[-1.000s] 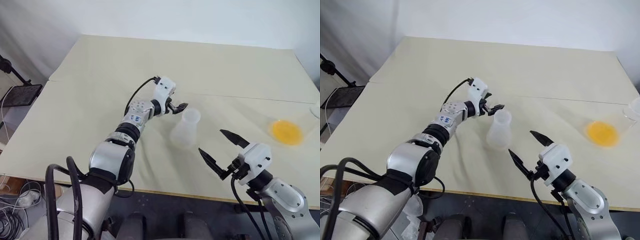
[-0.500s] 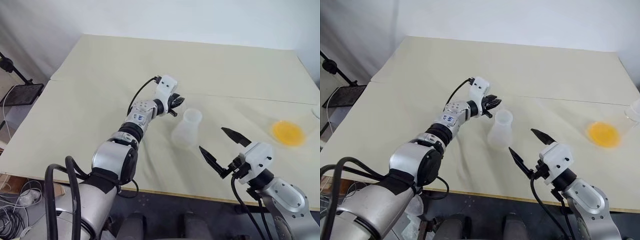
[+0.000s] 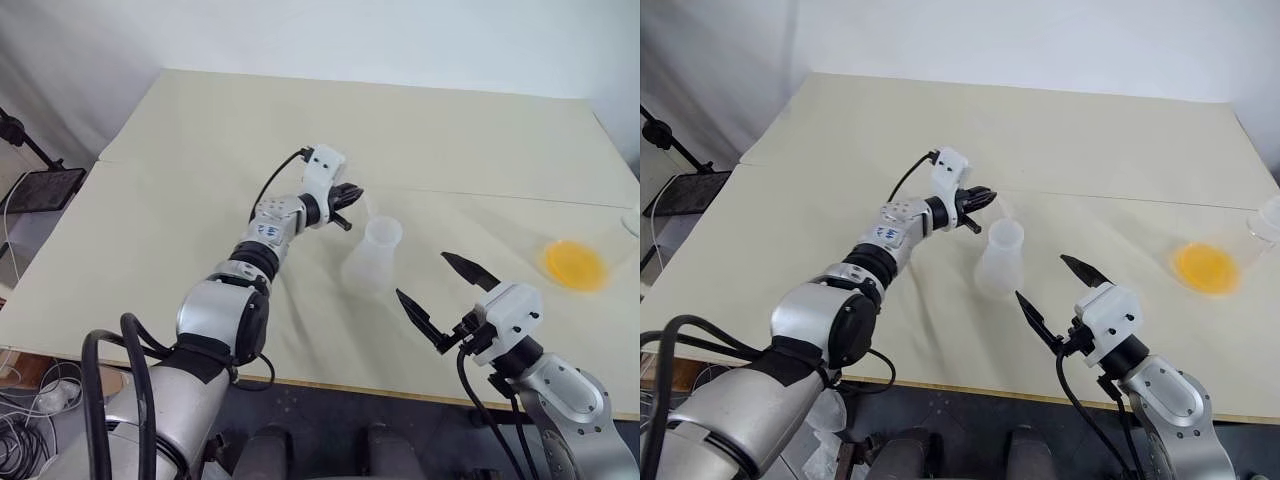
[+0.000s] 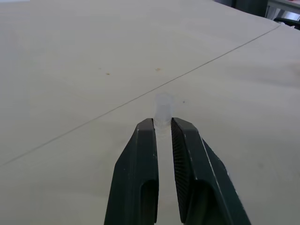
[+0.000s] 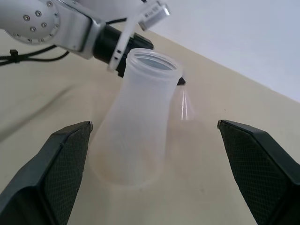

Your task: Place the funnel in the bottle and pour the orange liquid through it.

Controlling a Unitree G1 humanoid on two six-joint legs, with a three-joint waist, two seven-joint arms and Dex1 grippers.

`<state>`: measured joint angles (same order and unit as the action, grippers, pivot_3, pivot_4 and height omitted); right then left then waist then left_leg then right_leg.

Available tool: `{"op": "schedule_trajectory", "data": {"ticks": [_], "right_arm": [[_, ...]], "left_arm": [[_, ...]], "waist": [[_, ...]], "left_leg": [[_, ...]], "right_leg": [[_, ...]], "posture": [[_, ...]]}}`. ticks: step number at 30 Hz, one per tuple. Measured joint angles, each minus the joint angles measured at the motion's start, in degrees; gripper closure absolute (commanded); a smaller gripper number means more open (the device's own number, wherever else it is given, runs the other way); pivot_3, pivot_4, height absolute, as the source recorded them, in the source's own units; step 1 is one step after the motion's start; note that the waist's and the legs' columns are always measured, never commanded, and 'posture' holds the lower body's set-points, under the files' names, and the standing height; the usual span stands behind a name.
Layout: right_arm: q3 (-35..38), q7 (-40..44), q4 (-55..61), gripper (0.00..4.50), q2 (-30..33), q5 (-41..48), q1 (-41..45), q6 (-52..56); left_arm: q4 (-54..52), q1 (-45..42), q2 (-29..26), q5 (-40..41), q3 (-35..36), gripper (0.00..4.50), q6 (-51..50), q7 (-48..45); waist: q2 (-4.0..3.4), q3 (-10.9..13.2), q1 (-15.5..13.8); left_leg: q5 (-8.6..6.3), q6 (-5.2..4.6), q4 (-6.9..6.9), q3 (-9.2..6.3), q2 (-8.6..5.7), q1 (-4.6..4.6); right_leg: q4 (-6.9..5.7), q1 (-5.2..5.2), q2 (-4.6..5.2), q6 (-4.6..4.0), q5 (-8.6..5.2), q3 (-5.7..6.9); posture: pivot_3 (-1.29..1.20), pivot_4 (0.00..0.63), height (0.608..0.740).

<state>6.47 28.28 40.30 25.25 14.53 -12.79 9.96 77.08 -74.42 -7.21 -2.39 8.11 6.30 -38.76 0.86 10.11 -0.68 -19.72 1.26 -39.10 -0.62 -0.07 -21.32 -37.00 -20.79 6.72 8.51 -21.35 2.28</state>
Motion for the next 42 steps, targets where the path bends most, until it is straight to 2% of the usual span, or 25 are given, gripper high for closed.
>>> {"op": "schedule_trajectory", "data": {"ticks": [10,15,21,25,31,36,42], "right_arm": [[-0.1,0.3,0.0,0.0,0.0,0.3,-1.3,0.1],[0.0,1.1,0.1,0.0,0.4,0.9,-1.5,0.4],[0.4,1.9,1.1,0.0,1.3,2.7,-2.7,1.4],[0.4,2.1,1.9,0.0,1.7,3.2,-3.0,1.8],[0.4,2.1,2.0,0.0,1.7,3.4,-2.7,2.7],[0.5,2.1,2.0,0.0,1.8,3.7,-3.0,2.8],[0.4,2.1,2.0,0.0,1.8,3.6,-2.3,2.8]], "left_arm": [[-7.2,0.7,-12.9,-0.1,-5.1,4.37,0.8,-27.4],[-12.2,7.2,-17.5,-1.3,-9.2,4.37,1.7,-33.4],[-25.5,12.5,-22.7,-2.2,-13.2,4.37,1.6,-37.1],[-32.7,13.3,-23.2,-3.8,-16.8,4.37,2.7,-37.6],[-36.2,12.9,-18.2,-1.9,-17.2,4.37,-4.0,-33.6],[-38.9,15.7,-19.1,-0.8,-18.3,4.37,0.6,-37.2],[-38.8,17.8,-19.8,-0.8,-18.8,4.37,4.5,-35.5]], "waist": [[-0.02,0.0,0.7],[-0.03,0.0,0.9],[-0.1,-0.1,0.8],[-0.09,-0.1,0.7],[-0.08,-0.1,0.8],[-0.13,-0.1,1.4],[-0.12,-0.1,0.8]], "left_leg": [[0.0,0.0,-0.01,-0.08,0.02,0.02],[0.0,0.0,-0.01,-0.26,0.06,0.03],[0.0,0.0,-0.05,-0.37,0.09,0.12],[0.0,0.0,-0.05,-0.38,0.08,0.11],[0.0,-0.01,-0.04,-0.4,0.08,0.06],[0.0,0.0,-0.03,-0.39,0.13,0.13],[0.01,-0.01,-0.05,-0.4,0.1,0.09]], "right_leg": [[0.0,0.08,0.0,0.0,0.0,0.1],[-0.05,0.07,0.0,0.0,0.0,0.1],[-0.05,0.18,0.02,-0.01,0.0,0.12],[-0.04,0.18,0.03,-0.01,0.0,0.12],[-0.01,0.14,0.02,-0.01,0.0,0.12],[-0.06,0.12,0.0,-0.01,0.0,0.08],[-0.02,0.12,0.03,-0.01,0.0,0.06]], "posture": [[0.0,0.15,0.74],[0.0,0.15,0.74],[0.0,0.15,0.74],[0.0,0.15,0.74],[0.0,0.15,0.74],[0.0,0.15,0.74],[0.0,0.15,0.74]]}}
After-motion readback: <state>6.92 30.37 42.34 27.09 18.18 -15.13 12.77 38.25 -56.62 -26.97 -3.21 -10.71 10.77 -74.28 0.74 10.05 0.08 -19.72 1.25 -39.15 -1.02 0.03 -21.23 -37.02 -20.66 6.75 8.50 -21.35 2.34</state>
